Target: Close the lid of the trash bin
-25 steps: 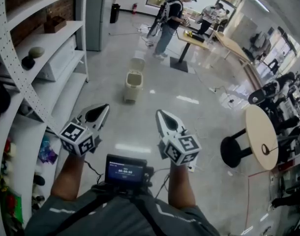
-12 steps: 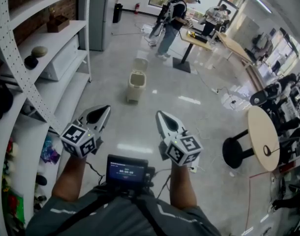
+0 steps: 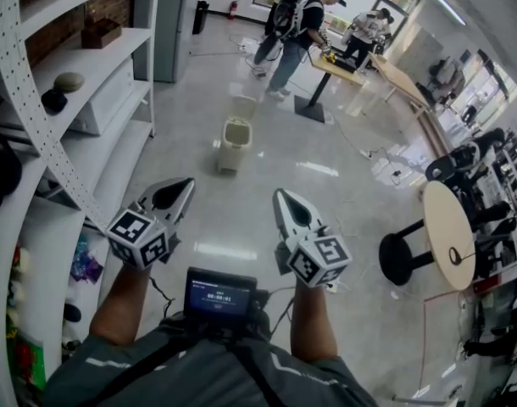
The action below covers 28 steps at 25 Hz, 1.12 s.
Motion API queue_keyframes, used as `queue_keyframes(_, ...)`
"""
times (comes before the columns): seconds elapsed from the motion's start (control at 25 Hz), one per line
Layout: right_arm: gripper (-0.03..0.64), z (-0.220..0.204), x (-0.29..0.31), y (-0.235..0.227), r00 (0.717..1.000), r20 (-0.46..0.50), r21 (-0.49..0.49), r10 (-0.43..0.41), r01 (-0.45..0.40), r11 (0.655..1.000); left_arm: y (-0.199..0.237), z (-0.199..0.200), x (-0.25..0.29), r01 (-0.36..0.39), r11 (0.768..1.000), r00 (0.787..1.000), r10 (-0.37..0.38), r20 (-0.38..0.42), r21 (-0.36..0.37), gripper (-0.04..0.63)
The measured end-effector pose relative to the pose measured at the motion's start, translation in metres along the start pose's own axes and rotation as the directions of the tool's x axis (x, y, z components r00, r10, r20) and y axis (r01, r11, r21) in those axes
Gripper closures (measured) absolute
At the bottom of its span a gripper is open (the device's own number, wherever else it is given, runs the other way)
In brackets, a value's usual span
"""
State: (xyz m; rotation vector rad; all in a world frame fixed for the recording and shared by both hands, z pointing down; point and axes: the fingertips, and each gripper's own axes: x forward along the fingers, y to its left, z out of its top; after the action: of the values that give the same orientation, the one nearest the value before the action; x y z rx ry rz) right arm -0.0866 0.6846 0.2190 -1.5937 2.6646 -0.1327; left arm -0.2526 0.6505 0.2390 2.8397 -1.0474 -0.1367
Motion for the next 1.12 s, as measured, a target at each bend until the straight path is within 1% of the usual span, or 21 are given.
queue_keyframes(0.24, 0.606, -0.007, 0.005, -0.001, 0.997, -0.032, 0.012, -0.067, 0.068, 0.998, 0.009, -0.006, 0.003, 0.033, 0.999, 0.999, -0.033, -0.003, -0.014, 0.601)
queue_keyframes(0.36, 0.606, -0.011, 0.012, -0.011, 0.998, -0.024, 0.027, -0.062, 0.063, 0.998, 0.014, -0.009, 0.009, 0.029, 0.999, 0.999, -0.029, -0.014, -0.012, 0.601)
queue_keyframes(0.56, 0.606, -0.020, 0.041, -0.033, 0.999, -0.028, 0.054, -0.043, 0.044, 0.998, 0.037, -0.013, 0.029, -0.001, 1.000, 1.000, 0.001, -0.024, -0.007, 0.601)
queue_keyframes(0.68, 0.606, -0.018, 0.057, -0.054, 0.999, -0.026, 0.065, -0.023, 0.024, 0.998, 0.046, -0.010, 0.052, -0.017, 1.000, 0.999, 0.017, -0.032, -0.003, 0.601)
queue_keyframes(0.88, 0.606, -0.006, 0.082, -0.097, 1.000, -0.012, 0.054, 0.008, -0.008, 0.999, 0.057, -0.003, 0.100, -0.037, 0.999, 0.999, 0.038, -0.031, 0.015, 0.601)
queue_keyframes(1.12, 0.606, 0.007, 0.115, -0.152, 1.000, -0.003, 0.063, 0.020, -0.020, 0.998, 0.071, 0.005, 0.161, -0.054, 0.998, 0.998, 0.055, -0.025, 0.041, 0.601)
